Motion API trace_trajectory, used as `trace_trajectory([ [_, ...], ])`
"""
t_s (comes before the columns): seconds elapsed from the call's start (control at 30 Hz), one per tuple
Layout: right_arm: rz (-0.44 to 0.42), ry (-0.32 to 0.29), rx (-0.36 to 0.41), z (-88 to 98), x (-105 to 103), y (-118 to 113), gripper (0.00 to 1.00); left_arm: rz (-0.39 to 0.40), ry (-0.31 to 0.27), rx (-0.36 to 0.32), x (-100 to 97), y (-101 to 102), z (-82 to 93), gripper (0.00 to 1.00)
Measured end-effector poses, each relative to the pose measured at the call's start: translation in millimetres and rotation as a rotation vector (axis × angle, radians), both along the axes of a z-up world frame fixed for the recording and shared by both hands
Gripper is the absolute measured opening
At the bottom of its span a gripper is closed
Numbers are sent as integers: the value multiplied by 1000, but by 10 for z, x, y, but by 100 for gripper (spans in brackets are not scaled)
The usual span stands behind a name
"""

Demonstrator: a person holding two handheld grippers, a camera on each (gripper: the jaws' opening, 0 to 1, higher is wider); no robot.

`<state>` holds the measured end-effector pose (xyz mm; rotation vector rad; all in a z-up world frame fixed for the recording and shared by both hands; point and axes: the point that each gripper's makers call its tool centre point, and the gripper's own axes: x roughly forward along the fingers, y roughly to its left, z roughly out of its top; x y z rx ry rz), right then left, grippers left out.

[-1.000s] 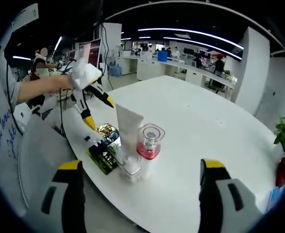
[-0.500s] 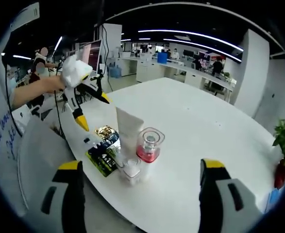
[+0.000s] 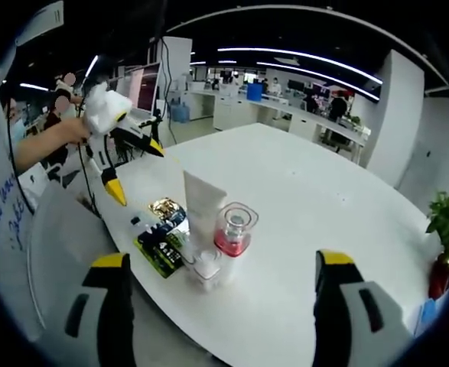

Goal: Arrange the skincare products in the storage area until every visible bottle or jar stands upright without overlapping.

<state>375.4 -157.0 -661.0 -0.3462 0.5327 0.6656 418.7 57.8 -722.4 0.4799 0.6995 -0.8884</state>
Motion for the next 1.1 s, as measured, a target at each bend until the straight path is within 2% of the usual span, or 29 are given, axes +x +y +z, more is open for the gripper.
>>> trace_trajectory([
  [0.33,-5,-5,17,34,5,5,100,25,-17,-37,-97,1,128,97],
  [0.67,8,-1,-1,5,-1,20,100,56,-31,-74,-214,29,231,97],
  [0.73,15,4,1,-2,-11,33,100,61,-35,-104,-238,18,273,97],
  [0.9,22,-2,7,11,-16,54,100,78,-38,-107,-288,53,280,97],
  [1.0,27,2,7,4,-23,66,100,78,-46,-147,-309,35,334,97],
  [1.1,31,6,6,-3,-36,81,100,89,-39,-152,-336,46,332,97],
])
